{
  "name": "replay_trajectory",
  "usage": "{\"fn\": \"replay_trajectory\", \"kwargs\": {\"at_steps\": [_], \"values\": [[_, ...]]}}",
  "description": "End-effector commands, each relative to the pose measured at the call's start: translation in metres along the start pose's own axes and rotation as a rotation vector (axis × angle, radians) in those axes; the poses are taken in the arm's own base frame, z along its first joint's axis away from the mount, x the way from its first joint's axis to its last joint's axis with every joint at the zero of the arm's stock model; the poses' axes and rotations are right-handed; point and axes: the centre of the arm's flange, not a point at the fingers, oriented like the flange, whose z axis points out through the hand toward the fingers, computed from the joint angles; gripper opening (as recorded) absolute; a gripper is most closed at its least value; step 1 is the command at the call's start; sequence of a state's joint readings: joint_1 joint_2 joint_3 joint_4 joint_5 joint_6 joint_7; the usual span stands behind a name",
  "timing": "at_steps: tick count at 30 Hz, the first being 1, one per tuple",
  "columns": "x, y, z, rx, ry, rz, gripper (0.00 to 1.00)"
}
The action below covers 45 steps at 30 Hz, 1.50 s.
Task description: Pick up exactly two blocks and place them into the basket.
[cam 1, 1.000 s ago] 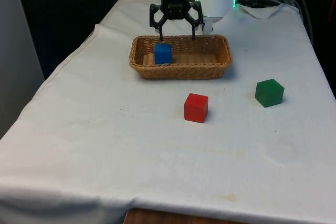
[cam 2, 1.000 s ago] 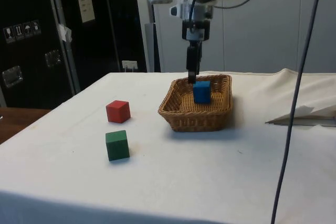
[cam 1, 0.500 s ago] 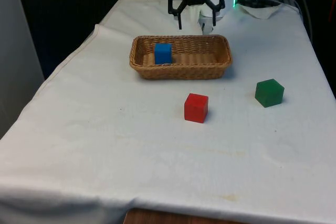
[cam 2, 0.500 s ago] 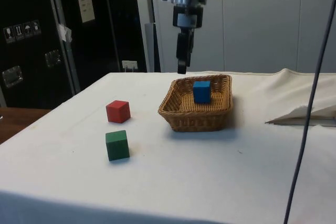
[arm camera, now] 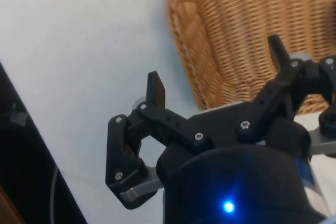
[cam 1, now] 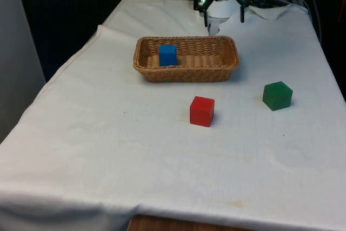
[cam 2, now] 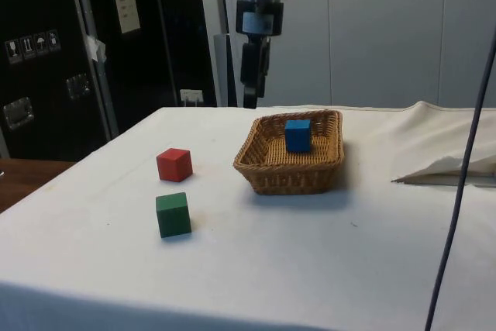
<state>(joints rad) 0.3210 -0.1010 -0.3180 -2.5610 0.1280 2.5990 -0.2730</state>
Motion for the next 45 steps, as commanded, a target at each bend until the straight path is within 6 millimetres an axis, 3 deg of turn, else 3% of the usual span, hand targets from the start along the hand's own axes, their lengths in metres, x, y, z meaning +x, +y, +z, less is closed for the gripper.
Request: {"fn": "replay_trajectory", "kwargs": {"at_steps": [1,3,15,27,35,45], "values": [[0.005,-0.007,0.001,-0.001,-0.007,0.002,1.0],[0.004,-0.007,-0.001,0.001,0.0,-0.002,1.0],[0.028,-0.051,0.005,0.0,-0.029,-0.006,1.0],[0.045,-0.073,0.008,0.002,-0.048,-0.009,1.0],[0.068,-0.099,0.015,-0.001,-0.08,-0.007,1.0],[0.091,-0.112,0.026,0.0,-0.086,-0.004,1.0]]}}
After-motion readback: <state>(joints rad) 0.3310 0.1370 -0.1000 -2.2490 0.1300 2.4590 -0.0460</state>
